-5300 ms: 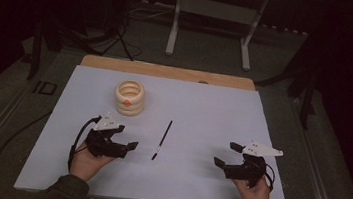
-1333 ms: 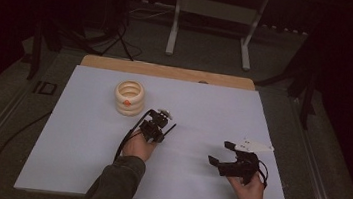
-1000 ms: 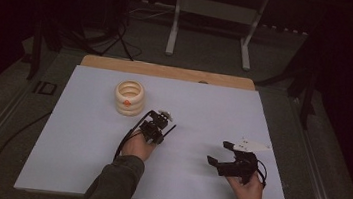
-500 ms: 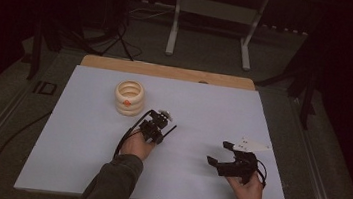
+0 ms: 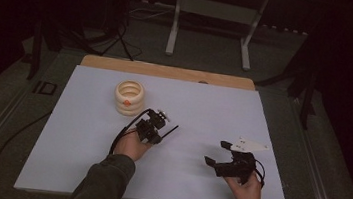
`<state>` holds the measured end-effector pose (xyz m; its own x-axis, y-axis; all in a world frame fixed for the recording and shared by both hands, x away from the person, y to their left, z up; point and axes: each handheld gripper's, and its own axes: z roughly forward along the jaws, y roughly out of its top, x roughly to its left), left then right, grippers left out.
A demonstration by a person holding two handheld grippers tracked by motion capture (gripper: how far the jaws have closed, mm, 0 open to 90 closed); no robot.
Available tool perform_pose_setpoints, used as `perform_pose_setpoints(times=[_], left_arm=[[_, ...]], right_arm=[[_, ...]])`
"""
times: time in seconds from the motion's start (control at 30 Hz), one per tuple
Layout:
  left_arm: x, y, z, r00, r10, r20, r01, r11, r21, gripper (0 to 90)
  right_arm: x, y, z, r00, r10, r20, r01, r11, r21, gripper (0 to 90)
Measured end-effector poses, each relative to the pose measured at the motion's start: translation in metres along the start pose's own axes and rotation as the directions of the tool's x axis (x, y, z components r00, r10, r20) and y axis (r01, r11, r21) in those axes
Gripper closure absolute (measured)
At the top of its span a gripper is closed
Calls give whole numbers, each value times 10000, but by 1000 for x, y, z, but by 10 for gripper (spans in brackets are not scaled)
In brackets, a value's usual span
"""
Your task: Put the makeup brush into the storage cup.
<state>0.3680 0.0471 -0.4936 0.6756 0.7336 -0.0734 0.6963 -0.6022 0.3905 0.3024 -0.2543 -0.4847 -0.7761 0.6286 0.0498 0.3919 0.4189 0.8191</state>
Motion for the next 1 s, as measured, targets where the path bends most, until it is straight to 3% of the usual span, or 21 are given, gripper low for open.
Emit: perform_pose_setpoints(times=[0.3, 0.37, 0.47, 0.67, 0.87, 0.9, 0.97, 1.0], left_arm=[[9, -18, -28, 9988, 485, 49, -482, 9978, -447, 864], [9, -18, -28, 9988, 485, 49, -482, 9978, -447, 865], [5, -26, -41, 9945, 1047, 26, -1043, 9923, -673, 864], [3, -32, -57, 9890, 1474, 79, -1457, 9835, -1073, 864], [-1, -41, -70, 9794, 2014, 161, -1972, 9703, -1398, 864], [-3, -44, -71, 9758, 2178, 183, -2129, 9664, -1443, 865], [-4, -46, -72, 9722, 2331, 207, -2278, 9630, -1437, 865], [-6, -47, -72, 9675, 2518, 235, -2458, 9583, -1456, 864]], right_arm=[[9, 18, 2, 9983, -549, -216, 551, 9984, 92, 146], [10, 20, 3, 9980, -582, -248, 585, 9982, 112, 146], [12, 30, 8, 9952, -824, -520, 836, 9963, 216, 145], [16, 46, 13, 9892, -1261, -750, 1280, 9915, 212, 145], [26, 66, 22, 9735, -1949, -1197, 2005, 9790, 362, 147], [29, 74, 26, 9656, -2245, -1316, 2315, 9720, 406, 149], [31, 77, 28, 9620, -2347, -1395, 2428, 9691, 440, 156], [36, 83, 32, 9524, -2608, -1578, 2712, 9613, 479, 175]])
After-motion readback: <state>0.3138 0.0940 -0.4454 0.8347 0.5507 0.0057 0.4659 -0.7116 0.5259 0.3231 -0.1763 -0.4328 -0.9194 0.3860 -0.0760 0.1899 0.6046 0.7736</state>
